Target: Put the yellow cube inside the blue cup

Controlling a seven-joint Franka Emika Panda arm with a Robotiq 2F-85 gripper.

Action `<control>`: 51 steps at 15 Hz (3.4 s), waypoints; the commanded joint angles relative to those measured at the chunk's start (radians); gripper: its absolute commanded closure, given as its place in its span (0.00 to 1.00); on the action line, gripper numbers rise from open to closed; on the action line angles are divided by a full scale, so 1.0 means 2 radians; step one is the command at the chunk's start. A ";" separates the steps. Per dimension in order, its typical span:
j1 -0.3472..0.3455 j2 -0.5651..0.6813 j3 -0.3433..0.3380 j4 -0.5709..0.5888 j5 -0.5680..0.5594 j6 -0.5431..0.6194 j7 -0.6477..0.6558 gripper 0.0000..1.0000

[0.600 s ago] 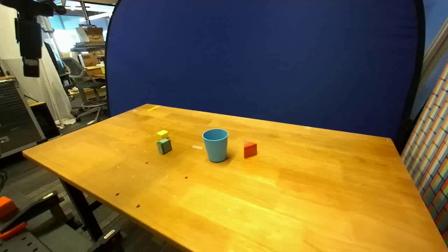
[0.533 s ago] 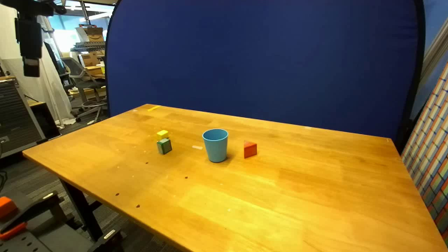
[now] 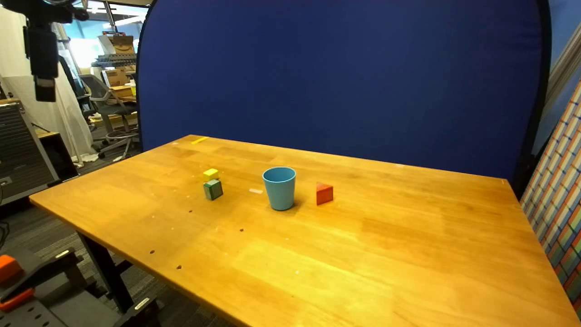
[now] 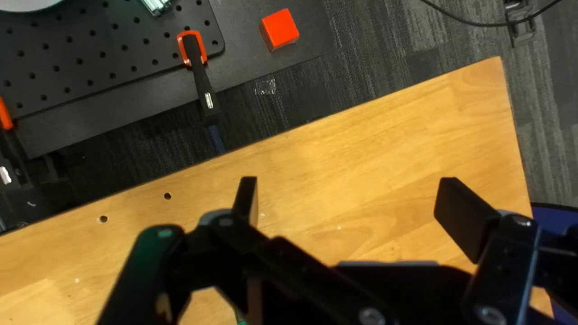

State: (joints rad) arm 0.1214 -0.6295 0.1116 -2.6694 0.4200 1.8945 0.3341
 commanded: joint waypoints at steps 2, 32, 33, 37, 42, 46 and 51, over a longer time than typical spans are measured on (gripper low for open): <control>-0.008 0.106 0.039 0.017 -0.007 0.118 -0.001 0.00; 0.012 0.636 -0.025 0.378 -0.160 0.247 -0.031 0.34; 0.014 0.640 -0.027 0.383 -0.165 0.246 -0.030 0.44; 0.020 0.636 -0.034 0.385 -0.176 0.243 -0.027 0.73; 0.020 0.578 -0.057 0.339 -0.180 0.255 0.005 0.84; 0.020 0.516 -0.099 0.297 -0.201 0.272 0.054 0.84; 0.007 0.459 -0.139 0.254 -0.231 0.274 0.118 0.84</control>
State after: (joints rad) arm 0.1426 0.3812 -0.1337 -2.0765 0.0050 2.4174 0.4836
